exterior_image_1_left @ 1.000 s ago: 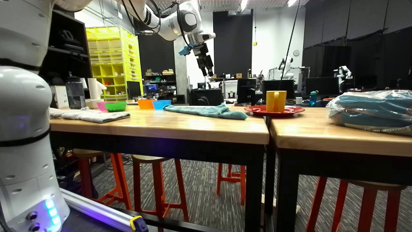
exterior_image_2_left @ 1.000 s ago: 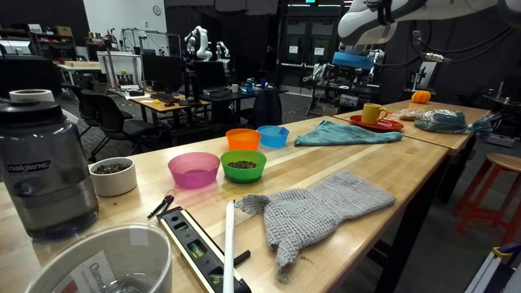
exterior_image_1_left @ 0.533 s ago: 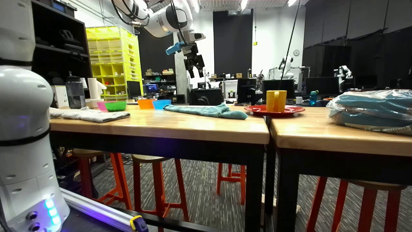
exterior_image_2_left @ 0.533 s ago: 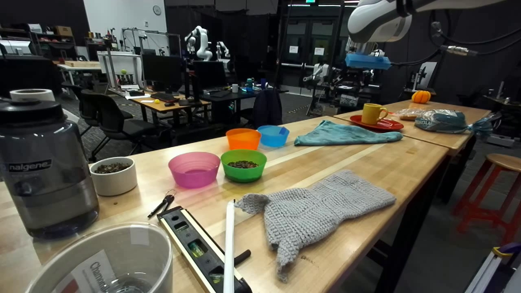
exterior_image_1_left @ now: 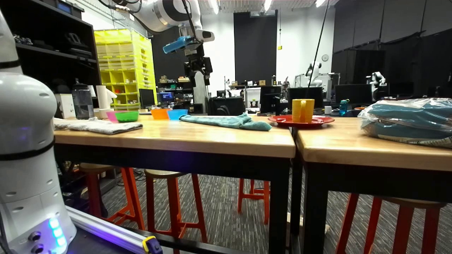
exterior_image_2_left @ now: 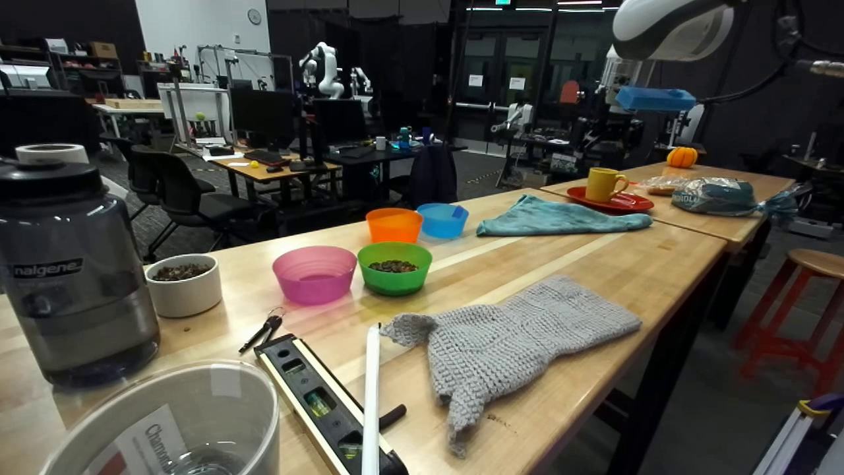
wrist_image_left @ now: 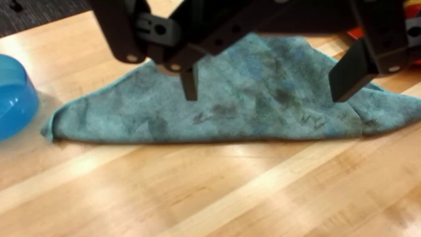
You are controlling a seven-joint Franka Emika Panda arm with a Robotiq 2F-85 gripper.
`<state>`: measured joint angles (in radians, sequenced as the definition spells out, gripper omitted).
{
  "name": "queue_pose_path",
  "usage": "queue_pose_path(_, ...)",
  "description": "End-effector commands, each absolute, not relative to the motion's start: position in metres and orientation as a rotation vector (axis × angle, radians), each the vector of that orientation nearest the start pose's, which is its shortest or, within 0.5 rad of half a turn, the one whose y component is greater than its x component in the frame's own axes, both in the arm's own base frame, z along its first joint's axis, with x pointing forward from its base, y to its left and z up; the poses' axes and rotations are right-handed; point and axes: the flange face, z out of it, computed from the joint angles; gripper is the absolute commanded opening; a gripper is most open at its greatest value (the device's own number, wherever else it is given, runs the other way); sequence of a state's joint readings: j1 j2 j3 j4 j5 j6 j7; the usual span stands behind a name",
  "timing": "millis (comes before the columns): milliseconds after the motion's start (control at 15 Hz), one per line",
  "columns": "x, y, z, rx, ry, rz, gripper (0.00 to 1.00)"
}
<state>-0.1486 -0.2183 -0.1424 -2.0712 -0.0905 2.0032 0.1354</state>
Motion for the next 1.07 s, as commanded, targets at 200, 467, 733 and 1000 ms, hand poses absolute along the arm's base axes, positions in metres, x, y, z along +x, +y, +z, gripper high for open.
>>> queue_pose_path(200,0.403,-0.165,0.536,-3.148,0.516,-0.178,1.0)
queue_pose_path(467,0.381,-0.169,0.531,-3.124,0.534,-0.185,1.0)
queue_pose_path(733,0.389,-0.171,0.529,-3.12,0.55,-0.168,1.0)
queue_pose_path(1000,0.388,-0.171,0.528,-3.119,0.549,-0.166,1.0)
